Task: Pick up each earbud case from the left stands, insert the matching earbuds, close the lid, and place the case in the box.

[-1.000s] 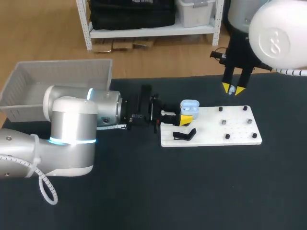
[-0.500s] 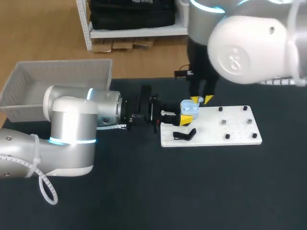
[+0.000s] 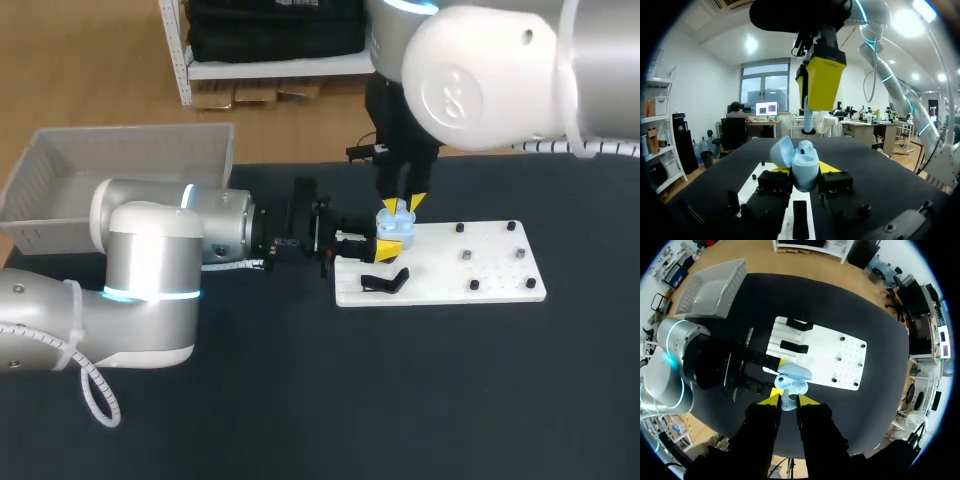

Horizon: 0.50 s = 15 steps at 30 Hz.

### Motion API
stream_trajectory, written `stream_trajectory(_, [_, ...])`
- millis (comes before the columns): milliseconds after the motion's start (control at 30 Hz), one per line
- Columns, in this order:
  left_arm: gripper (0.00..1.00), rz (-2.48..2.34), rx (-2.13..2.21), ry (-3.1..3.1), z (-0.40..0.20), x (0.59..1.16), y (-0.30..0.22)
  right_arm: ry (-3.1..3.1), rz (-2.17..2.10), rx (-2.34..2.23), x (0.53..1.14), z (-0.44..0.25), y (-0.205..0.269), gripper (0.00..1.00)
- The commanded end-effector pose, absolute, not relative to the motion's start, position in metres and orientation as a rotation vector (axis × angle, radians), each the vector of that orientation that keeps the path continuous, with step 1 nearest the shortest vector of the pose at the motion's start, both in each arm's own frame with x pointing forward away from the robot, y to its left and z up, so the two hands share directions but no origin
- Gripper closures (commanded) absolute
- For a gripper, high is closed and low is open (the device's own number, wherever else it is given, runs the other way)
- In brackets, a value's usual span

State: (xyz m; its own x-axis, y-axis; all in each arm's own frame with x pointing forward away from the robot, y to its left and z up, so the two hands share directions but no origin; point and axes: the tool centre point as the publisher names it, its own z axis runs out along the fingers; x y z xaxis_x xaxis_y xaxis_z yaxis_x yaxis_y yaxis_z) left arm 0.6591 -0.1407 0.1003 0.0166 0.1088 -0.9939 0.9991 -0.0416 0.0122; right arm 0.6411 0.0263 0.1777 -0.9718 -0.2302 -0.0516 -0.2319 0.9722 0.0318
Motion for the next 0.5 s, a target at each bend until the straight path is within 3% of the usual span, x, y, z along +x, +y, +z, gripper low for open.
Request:
stream_trajectory(33, [1.00, -1.176, 1.327, 1.258, 0.100, 0.660, -0.141, 3.065, 0.055, -0.359, 0.640, 0.176, 0.027, 1.00])
stream_trajectory(500, [1.00, -1.176, 1.327, 1.258, 0.100, 0.660, -0.141, 3.045, 0.036, -0.349, 0.641, 0.172, 0.038, 1.00])
